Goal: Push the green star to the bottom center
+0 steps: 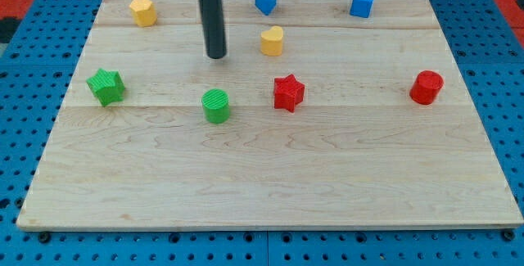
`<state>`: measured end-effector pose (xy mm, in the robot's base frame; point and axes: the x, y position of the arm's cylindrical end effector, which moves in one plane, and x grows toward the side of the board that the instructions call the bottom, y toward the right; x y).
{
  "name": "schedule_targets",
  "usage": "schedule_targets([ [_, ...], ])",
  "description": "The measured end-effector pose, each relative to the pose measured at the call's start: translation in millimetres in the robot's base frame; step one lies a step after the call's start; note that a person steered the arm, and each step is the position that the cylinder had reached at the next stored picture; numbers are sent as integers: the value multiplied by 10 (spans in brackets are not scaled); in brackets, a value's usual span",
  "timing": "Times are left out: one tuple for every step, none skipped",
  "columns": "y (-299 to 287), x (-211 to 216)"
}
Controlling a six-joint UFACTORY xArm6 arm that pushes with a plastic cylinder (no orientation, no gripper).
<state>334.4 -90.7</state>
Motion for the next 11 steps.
schedule_targets([
  [-372, -45],
  [-657, -45],
  [-1070, -17],
  [-1298, 179],
  [-1530, 212],
  [-1670, 232],
  [-1476, 676],
  [-899, 1263],
  [-793, 1280],
  [-712, 1524],
  [-308, 1866],
])
